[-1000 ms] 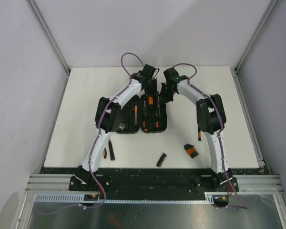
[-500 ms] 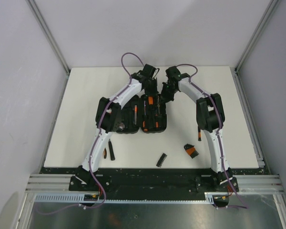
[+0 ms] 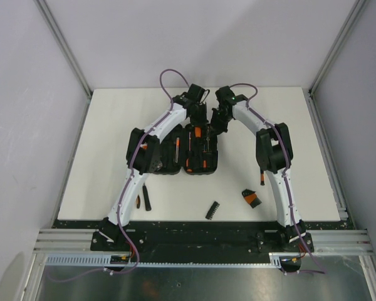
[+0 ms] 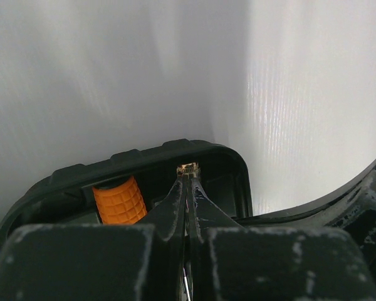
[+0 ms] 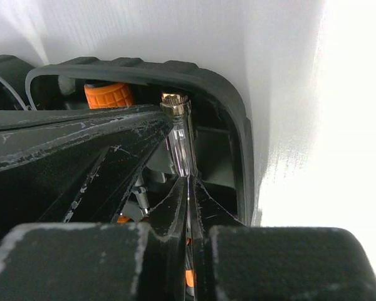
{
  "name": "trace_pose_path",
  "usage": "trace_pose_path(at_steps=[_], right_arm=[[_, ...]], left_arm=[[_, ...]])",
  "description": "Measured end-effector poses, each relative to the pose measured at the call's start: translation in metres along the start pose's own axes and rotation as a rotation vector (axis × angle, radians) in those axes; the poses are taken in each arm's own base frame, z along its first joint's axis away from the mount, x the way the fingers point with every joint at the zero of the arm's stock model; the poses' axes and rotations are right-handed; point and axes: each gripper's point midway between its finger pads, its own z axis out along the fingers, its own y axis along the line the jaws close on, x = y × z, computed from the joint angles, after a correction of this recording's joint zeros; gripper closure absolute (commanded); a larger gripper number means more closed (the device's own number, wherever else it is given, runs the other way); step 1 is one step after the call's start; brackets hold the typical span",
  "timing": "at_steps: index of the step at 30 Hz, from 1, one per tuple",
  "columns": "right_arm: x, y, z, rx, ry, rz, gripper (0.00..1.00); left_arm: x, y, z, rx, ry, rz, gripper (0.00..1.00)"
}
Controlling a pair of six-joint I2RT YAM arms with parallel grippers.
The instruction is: Pack the tool kit
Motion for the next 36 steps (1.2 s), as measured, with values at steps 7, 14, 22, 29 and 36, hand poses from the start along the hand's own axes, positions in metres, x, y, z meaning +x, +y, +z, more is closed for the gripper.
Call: trace_pose_path(at_steps=[7,14,22,29,36], right_arm=[[-0.0042,0.0039,-0.0048,0.046,-0.061,-0.032,0.92],[-0.0036,0.0032,-0.0039,0.049,-0.062,-0.025,0.95],[-0.0022,0.0027,-0.002,0.039,-0.055,-0.008,0.97],[-0.0012,0.0023,0.0,0.056,-0.031,-0.002,0.97],[0.0006,0.0017,0.0011,0.073,-0.013,0.001,0.96]], left_arm=[[0.0001,-0.0001,0.0,0.0,0.001,0.0,0.96],[0.0002,-0.0004,0.0,0.002,0.001,-0.002,0.96],[0.0005,-0.0002,-0.0001,-0.001,0.002,-0.011,0.95],[0.002,0.0004,-0.0004,-0.008,0.009,-0.03,0.94],[0.0045,0.0012,-0.0005,-0.015,0.02,-0.046,0.94]])
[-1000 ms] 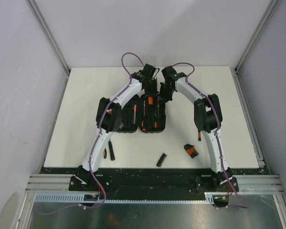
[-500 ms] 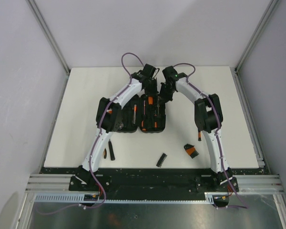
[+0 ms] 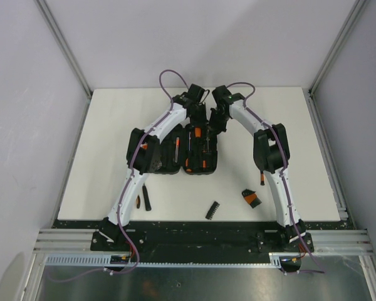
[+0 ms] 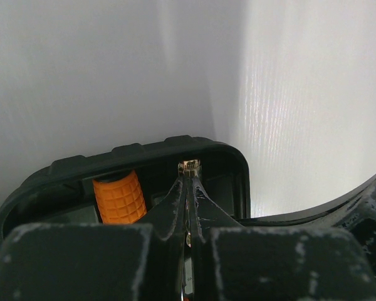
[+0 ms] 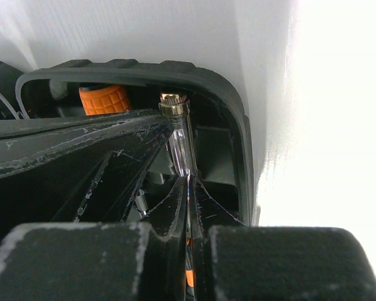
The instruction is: Pack the tool kit
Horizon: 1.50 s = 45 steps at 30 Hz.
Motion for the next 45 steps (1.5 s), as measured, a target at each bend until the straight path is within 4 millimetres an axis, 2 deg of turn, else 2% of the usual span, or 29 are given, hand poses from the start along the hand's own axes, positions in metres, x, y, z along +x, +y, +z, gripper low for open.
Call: trace_pose_path(at_steps=[3,7,12,16,19,22,25,29,32,35,40,45], right_arm=[[-0.001,0.0,-0.001,0.001,-0.003,0.003,0.93],[-0.003,0.002,-0.004,0.003,-0.026,-0.001,0.84],[-0.006,0.004,-0.008,0.007,-0.07,-0.015,0.74],[-0.014,0.003,-0.013,0.009,-0.113,-0.018,0.75],[-0.035,-0.005,-0.021,0.01,-0.175,-0.006,0.76],[-0.053,-0.015,-0.033,0.013,-0.231,0.006,0.79],[-0.062,-0.023,-0.051,0.014,-0.279,0.007,0.81],[-0.066,-0.013,-0.068,-0.015,-0.331,-0.041,0.81],[-0.067,0.001,-0.066,-0.041,-0.356,-0.1,0.79],[-0.058,0.01,-0.062,-0.049,-0.347,-0.148,0.76],[-0.047,0.023,-0.052,-0.062,-0.327,-0.205,0.7],[-0.04,0.023,-0.025,-0.043,-0.287,-0.229,0.78]], left_arm=[[0.0,0.0,0.0,-0.001,0.001,-0.003,0.95],[0.001,0.001,0.0,-0.003,0.002,-0.002,0.92],[-0.001,-0.001,-0.002,-0.006,-0.005,0.01,0.72],[-0.005,0.001,-0.008,-0.023,-0.023,0.028,0.67],[-0.004,-0.002,-0.014,-0.029,-0.025,0.033,0.63],[-0.01,-0.007,-0.025,-0.022,-0.046,0.037,0.56],[-0.021,-0.017,-0.047,-0.001,-0.087,0.049,0.53],[-0.034,-0.03,-0.08,0.031,-0.15,0.058,0.54],[-0.036,-0.033,-0.098,0.044,-0.174,0.062,0.57],[-0.026,-0.027,-0.101,0.036,-0.162,0.068,0.58],[0.005,-0.004,-0.085,-0.003,-0.091,0.067,0.57],[0.022,0.007,-0.072,-0.017,-0.048,0.065,0.61]])
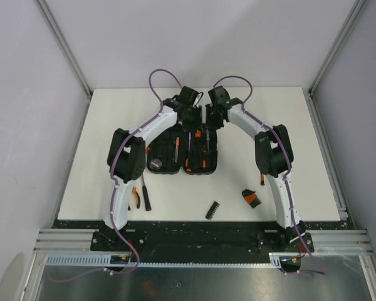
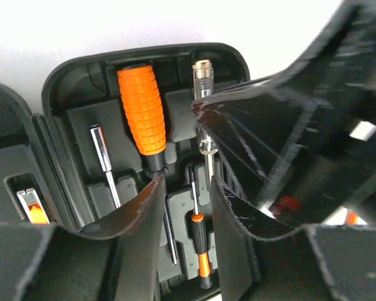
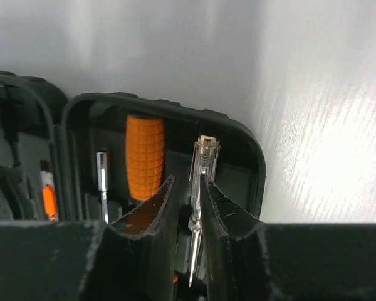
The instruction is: Pack the tool kit
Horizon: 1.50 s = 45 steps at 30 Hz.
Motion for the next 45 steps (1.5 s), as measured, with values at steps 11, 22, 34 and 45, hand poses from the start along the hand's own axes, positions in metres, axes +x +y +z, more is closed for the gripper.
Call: trace_pose_path(at_steps=[11,22,34,45], right_arm=[[0.001,-0.009,0.019,0.052,0.013,-0.008,0.93],[0.003,-0.007,0.02,0.051,0.017,-0.018,0.97],[0.008,-0.007,0.025,0.087,0.016,-0.042,0.97],[0.007,-0.005,0.022,0.127,-0.019,-0.063,0.77]], left_arm=[[-0.01,-0.014,-0.001,0.066,-0.036,0.012,0.65],[-0.009,-0.02,-0.002,0.1,-0.024,0.005,0.72],[-0.007,-0.016,0.0,0.097,-0.016,0.0,0.73],[-0.001,-0.01,0.004,0.085,0.002,-0.006,0.73]])
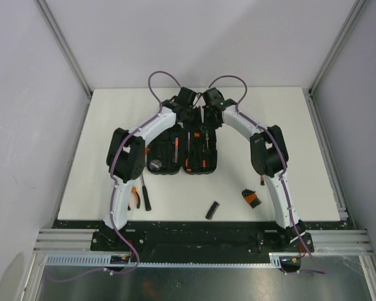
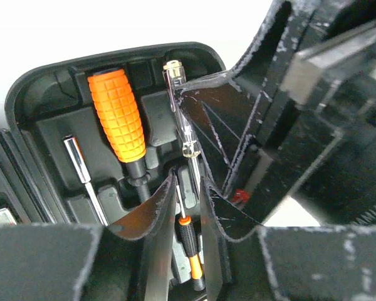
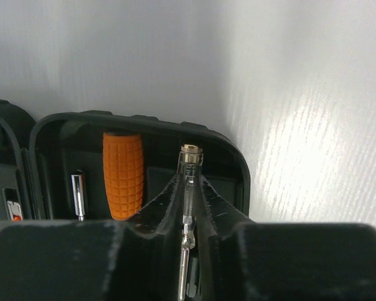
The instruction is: Pack the tool kit
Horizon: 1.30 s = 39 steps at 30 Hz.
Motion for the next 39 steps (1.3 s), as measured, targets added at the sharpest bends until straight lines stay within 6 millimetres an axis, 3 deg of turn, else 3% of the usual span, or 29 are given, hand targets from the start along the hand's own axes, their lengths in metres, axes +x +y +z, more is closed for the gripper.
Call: trace_pose_path(at_steps=[4,9,16,19,23,27,33,39], right_arm=[[0.005,-0.003,-0.006,0.016,0.011,-0.001,0.68],[0.02,-0.01,-0.024,0.031,0.065,-0.007,0.67],[0.014,-0.005,-0.047,-0.009,0.069,-0.021,0.71],[0.015,-0.003,-0.049,-0.029,0.078,-0.016,0.74],[0.021,-0.003,-0.046,-0.042,0.117,-0.01,0.75],[0.025,0.0,-0.034,-0.062,0.146,-0.005,0.75],[0.04,0.001,-0.022,-0.077,0.204,0.003,0.78],[0.041,0.0,-0.021,-0.082,0.213,0.014,0.86]], left_arm=[[0.003,0.008,0.003,-0.012,0.01,-0.007,0.64],[0.004,0.019,-0.007,-0.031,0.006,0.005,0.5],[-0.017,0.049,-0.067,-0.073,-0.099,0.003,0.43],[-0.02,0.065,-0.08,-0.087,-0.12,0.01,0.43],[0.001,0.066,-0.073,-0.042,-0.062,0.029,0.44],[0.031,0.048,-0.064,0.036,0.022,0.048,0.44],[0.047,0.018,-0.049,0.115,0.064,0.064,0.44],[0.065,0.022,-0.025,0.082,0.119,-0.004,0.51]])
